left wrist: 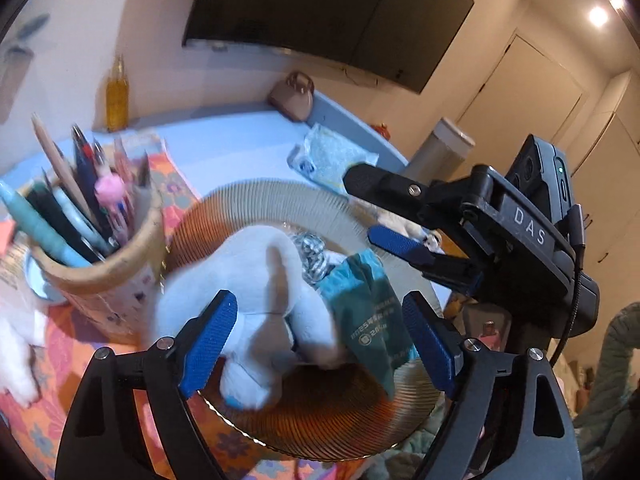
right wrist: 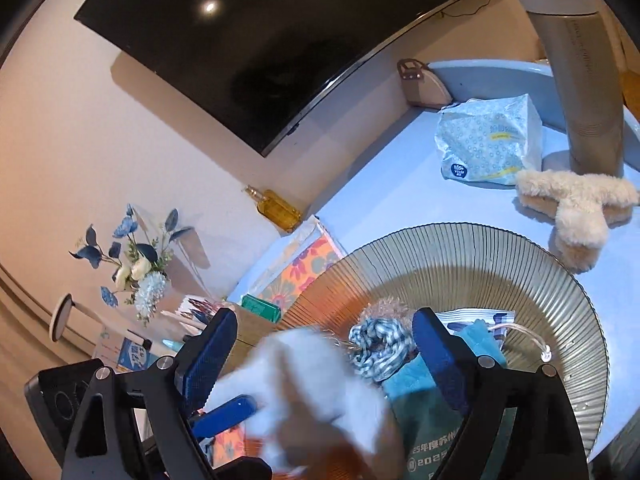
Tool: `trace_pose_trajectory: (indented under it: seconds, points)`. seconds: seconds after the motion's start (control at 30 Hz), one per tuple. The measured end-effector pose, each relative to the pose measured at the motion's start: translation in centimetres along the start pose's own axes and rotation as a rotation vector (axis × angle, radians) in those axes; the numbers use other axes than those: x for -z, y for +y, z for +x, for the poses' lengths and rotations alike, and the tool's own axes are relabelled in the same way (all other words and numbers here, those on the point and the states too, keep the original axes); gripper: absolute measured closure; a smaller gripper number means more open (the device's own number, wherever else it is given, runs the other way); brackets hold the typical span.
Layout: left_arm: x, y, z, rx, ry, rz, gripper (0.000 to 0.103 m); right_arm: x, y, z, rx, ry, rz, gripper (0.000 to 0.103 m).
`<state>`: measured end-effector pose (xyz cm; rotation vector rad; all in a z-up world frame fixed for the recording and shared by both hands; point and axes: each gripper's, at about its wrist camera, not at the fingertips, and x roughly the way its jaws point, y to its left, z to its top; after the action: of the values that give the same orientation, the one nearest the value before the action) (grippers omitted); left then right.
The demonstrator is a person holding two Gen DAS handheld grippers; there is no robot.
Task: Organize soft objects
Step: 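Return both tools to the desk toward the white plush toy, then grasp the white fluffy plush with the right tool while the left grasps the blue cloth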
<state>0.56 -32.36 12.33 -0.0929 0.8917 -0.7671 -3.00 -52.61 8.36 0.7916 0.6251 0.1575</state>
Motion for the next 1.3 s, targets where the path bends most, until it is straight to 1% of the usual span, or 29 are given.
trace_pose_trajectory:
  seconds: [0.03, 0.13, 0.23, 0.3, 0.33, 0.43, 0.53, 0.67, 0.73, 0.8, 0.9, 1.03, 1.1, 1.13, 1.2, 1.3]
  points:
    - [-0.1, -0.2, -0.5, -0.008, -0.017, 0.014, 0.019, 0.0, 0.3, -0.3, -0.004, -0.008, -0.003, 0.015]
    - [-0.1, -0.4, -1.8, 0.001, -0.049, 0.037, 0.013, 0.1, 1.5, -1.4, -0.009, -0.03, -0.018, 0.015]
    - [-0.2, 0.4, -2.9, -0.003, -0.071, 0.016, 0.012, 0.3, 3.0, -2.5, -0.038, -0.058, -0.032, 0.014]
    - [0.4, 1.3, -3.8, -0.021, -0.09, -0.007, 0.012, 0.7, 4.4, -3.1, -0.067, -0.075, -0.046, 0.014]
    - [0.8, 1.9, -4.3, -0.036, -0.099, -0.02, 0.012, 1.0, 5.2, -3.3, -0.086, -0.085, -0.055, 0.012]
    - [2.2, 4.3, -5.8, -0.104, -0.108, -0.06, 0.012, 2.0, 7.6, -2.9, -0.127, -0.081, -0.083, 0.009]
    - [3.2, 7.3, -7.9, -0.196, -0.11, -0.091, 0.012, 3.4, 10.7, -1.5, -0.161, -0.035, -0.139, 0.009]
    - [5.1, 12.0, -11.6, -0.349, -0.122, -0.136, 0.012, 5.8, 14.1, 0.9, -0.203, 0.022, -0.189, 0.008]
    - [6.4, 14.8, -13.4, -0.433, -0.112, -0.173, 0.012, 7.3, 15.8, 2.6, -0.212, 0.061, -0.218, 0.006]
    - [7.5, 17.2, -14.7, -0.48, -0.105, -0.213, 0.012, 9.1, 17.5, 4.5, -0.216, 0.108, -0.251, 0.006]
    - [9.6, 20.4, -16.2, -0.531, -0.099, -0.277, 0.012, 11.8, 19.7, 7.3, -0.216, 0.167, -0.299, 0.006]
    - [12.7, 24.0, -16.9, -0.597, -0.041, -0.333, 0.012, 15.2, 21.9, 11.2, -0.163, 0.234, -0.361, 0.006]
    - [14.0, 25.1, -16.6, -0.613, -0.018, -0.364, 0.012, 16.8, 22.3, 13.8, -0.126, 0.278, -0.388, 0.006]
    - [14.7, 25.8, -16.5, -0.611, -0.007, -0.377, 0.012, 17.3, 22.3, 14.6, -0.11, 0.284, -0.396, 0.006]
    - [15.7, 26.4, -16.0, -0.603, 0.009, -0.375, 0.012, 18.6, 22.0, 16.7, -0.038, 0.283, -0.429, 0.006]
    - [16.7, 26.8, -15.0, -0.591, 0.034, -0.323, 0.012, 20.7, 21.8, 19.9, 0.133, 0.268, -0.53, 0.006]
